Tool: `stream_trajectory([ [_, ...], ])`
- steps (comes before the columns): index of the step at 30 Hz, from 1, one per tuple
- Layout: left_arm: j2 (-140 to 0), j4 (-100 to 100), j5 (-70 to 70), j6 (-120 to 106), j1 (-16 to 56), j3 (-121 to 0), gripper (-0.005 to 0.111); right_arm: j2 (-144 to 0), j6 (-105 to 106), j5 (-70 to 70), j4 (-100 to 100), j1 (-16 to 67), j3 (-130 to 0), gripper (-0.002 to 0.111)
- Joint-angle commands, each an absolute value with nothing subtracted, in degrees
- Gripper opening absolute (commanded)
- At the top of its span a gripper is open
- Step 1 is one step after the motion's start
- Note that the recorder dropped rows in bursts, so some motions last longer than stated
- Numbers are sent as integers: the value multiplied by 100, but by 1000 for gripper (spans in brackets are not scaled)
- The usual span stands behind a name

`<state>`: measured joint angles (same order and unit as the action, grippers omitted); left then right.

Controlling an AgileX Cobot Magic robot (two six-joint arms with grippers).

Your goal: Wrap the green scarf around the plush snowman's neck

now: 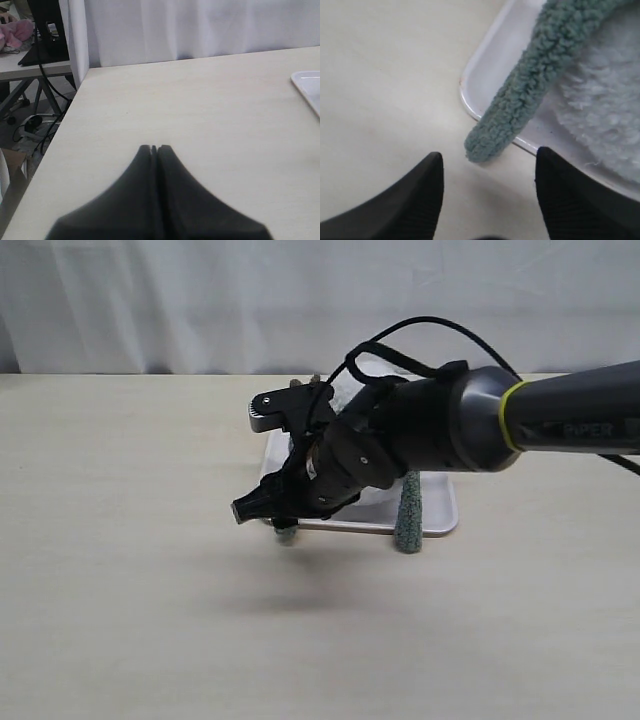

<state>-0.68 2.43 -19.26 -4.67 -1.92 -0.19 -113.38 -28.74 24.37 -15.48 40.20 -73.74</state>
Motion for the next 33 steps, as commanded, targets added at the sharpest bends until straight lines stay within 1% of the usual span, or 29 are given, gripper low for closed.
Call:
stream_trajectory([
  [1, -54, 229, -1840, -466, -194, 0, 0, -11574, -3093, 2188, -1617, 4012, -7402, 53],
  [9, -54, 229, -1840, -466, -194, 0, 0, -11873, -3322, 1526, -1548, 3997, -7402, 53],
  [14, -54, 229, -1856, -466, -194, 0, 0, -12017, -3387, 1379, -1548, 3953, -7402, 53],
  [16, -54, 229, -1856, -466, -194, 0, 0, -12072, -3387, 1369, -1548, 3918, -7402, 51],
  [18, -54, 229, -1856, -466, -194, 0, 0, -12122, -3387, 1358, -1548, 3863, -7402, 45],
  [19, -54, 229, -1856, -466, -194, 0, 0, -12157, -3387, 1364, -1597, 3849, -7402, 38],
  [20, -54, 229, -1856, -466, -194, 0, 0, -12169, -3387, 1364, -1596, 3824, -7402, 34],
  [21, -54, 229, -1856, -466, -194, 0, 0, -12179, -3387, 1354, -1596, 3814, -7402, 25],
  [22, -54, 229, -1856, -466, -194, 0, 0, -12179, -3363, 1365, -1596, 3814, -7402, 20],
  [23, -54, 229, -1856, -466, -194, 0, 0, -12179, -3252, 1365, -1596, 3814, -7402, 12],
  [25, -54, 229, -1856, -466, -194, 0, 0, -12121, -3085, 1498, -1596, 3814, -7402, 4],
  [28, -54, 229, -1856, -466, -194, 0, 0, -11969, -2846, 1872, -1596, 3814, -7402, 4],
  [33, -54, 229, -1856, -466, -194, 0, 0, -11273, -2320, 3175, -1915, 3814, -7402, 4],
])
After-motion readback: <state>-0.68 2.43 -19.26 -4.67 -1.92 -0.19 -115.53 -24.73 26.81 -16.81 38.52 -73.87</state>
